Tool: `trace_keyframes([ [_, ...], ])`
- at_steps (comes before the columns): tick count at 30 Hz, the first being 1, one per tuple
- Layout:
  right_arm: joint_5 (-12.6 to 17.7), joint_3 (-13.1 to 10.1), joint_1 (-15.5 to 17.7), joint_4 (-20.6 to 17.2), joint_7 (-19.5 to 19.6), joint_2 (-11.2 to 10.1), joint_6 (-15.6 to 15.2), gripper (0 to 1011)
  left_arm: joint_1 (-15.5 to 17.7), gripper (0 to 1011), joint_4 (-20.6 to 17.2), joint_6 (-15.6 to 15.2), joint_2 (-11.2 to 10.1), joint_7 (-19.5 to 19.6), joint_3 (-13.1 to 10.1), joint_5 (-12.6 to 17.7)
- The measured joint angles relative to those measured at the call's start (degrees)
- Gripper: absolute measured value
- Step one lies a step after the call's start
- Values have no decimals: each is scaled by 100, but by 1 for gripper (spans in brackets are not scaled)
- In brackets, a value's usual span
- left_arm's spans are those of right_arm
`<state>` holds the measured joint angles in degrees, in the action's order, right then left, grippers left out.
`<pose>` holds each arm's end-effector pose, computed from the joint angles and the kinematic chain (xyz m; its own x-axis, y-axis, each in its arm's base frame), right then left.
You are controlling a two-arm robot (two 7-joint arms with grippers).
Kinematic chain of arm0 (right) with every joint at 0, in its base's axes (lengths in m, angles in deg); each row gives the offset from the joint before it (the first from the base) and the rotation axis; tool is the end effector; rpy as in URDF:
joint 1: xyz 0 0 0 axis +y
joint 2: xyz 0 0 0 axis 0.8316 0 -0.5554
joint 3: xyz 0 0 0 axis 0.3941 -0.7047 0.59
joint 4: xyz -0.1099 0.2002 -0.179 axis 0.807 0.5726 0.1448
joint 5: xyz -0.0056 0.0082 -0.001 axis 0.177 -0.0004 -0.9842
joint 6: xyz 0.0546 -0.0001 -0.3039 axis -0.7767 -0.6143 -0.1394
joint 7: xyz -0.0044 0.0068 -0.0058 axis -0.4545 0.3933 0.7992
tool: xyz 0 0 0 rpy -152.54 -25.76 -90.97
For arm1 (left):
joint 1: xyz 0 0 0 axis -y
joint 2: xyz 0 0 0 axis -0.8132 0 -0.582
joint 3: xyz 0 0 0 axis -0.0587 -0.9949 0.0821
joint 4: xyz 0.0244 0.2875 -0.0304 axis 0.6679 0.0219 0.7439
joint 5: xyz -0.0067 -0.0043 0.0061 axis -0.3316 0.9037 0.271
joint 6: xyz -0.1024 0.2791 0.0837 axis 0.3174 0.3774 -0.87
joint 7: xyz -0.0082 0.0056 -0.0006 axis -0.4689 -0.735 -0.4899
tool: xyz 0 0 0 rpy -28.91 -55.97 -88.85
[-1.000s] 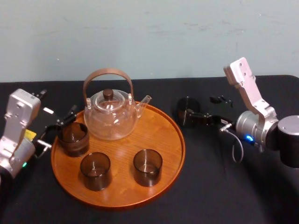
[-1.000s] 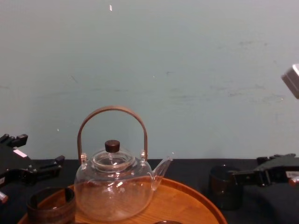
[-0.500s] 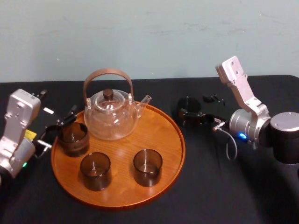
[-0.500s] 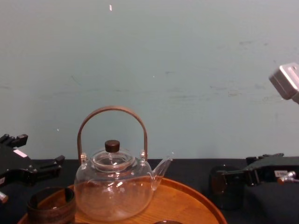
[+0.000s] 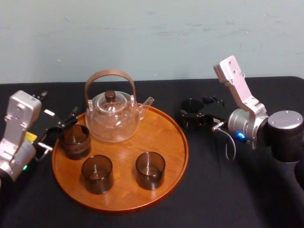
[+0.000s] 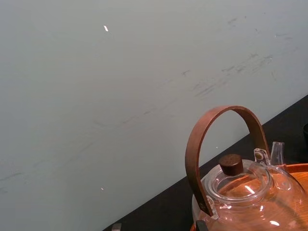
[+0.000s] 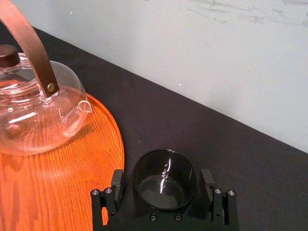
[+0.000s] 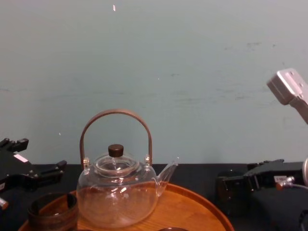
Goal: Pick up the glass from the table and place it on the tray.
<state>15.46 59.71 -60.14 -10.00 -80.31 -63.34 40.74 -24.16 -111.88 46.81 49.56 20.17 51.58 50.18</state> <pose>0.4406 -0.0167 -0.2636 0.5509 -0.8290 0.0968 0.7821 0.4722 -0.4066 0.3580 0.0826 -0.3024 0.2924 0.8802 0.3738 -0.9552 0.2874 0.0705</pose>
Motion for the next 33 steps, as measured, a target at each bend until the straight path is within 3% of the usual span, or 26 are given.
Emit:
trace_keyframes([
  [13,-103,-46,-81,241,-56,140,-6,1002,0,1001,0,0,0,0,0,0],
  [33,-191,-65,-79,278,-52,176,-38,997,0,1001,0,0,0,0,0,0],
])
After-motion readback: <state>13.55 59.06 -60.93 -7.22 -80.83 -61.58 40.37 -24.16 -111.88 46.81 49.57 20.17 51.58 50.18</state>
